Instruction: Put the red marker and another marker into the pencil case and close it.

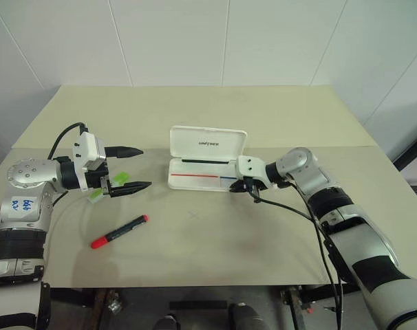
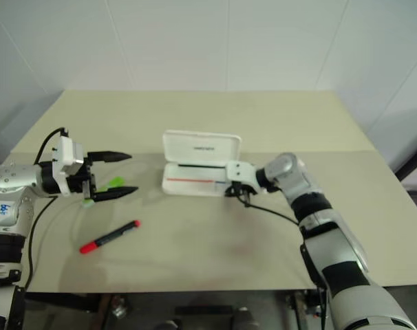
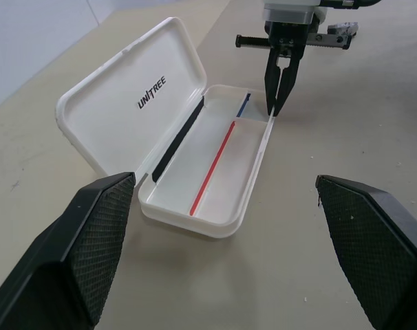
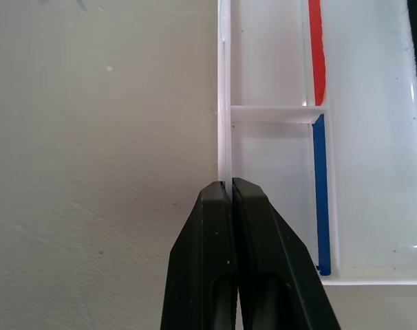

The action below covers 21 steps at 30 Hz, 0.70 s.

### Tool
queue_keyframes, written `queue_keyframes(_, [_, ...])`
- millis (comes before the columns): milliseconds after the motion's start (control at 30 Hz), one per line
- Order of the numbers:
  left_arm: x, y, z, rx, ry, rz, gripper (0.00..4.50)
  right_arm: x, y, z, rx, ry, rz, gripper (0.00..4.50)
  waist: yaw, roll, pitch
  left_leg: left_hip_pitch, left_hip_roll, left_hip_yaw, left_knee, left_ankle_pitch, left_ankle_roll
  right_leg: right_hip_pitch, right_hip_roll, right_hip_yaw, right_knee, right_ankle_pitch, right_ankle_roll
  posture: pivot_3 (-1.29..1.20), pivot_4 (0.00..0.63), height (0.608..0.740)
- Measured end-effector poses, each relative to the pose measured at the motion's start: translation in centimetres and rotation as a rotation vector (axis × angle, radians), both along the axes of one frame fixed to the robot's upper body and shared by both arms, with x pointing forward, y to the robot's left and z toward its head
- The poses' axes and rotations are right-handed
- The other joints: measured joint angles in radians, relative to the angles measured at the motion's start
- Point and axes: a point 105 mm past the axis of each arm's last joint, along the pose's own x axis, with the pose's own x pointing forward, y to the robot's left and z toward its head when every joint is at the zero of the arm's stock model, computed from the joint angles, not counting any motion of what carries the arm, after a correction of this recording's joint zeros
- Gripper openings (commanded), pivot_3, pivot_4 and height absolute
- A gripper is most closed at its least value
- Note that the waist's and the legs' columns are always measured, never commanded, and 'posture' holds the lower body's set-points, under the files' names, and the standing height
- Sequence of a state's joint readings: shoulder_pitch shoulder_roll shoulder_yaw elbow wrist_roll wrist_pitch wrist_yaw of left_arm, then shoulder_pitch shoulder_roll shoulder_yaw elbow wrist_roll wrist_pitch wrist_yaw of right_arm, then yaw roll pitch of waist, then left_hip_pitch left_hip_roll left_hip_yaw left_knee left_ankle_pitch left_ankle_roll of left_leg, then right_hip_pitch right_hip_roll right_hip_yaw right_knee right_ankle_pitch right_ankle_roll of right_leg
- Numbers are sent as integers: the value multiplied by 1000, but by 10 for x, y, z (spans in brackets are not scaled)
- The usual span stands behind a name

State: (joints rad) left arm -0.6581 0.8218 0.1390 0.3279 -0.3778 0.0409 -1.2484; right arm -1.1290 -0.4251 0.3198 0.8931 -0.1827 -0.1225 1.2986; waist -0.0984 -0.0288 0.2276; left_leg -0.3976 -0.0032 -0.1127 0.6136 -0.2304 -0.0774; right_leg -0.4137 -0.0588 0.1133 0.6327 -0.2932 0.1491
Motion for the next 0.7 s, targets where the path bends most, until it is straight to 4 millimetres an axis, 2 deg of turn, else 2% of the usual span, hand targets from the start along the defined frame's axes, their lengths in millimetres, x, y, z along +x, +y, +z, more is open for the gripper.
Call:
queue_keyframes(133, [0,0,0,1,-2,-1,4500,-8,3,12,8,8,42,12,1,0,0,0,0,0,0,0,0,0,0,0,0,0,0,0,150,740])
queue_keyframes(233, [-1,2,0,0,-11,0,4500,-20,-10,18,7,4,57,12,12,0,0,-1,0,-1,0,0,0,0,0,0,-1,0,0,0,150,740])
queue_keyframes(433, [-5,12,-10,-9,12,37,4500,-56,-42,-1,-40,93,29,12,19,0,0,-3,0,-1,1,0,0,-1,-1,-1,-2,0,0,0,150,740])
queue_keyframes(700, [-6,15,-18,-26,24,56,4500,-88,-59,-13,-25,170,-63,12,16,0,0,-2,0,-1,2,0,0,-1,0,-1,-1,0,0,0,150,740])
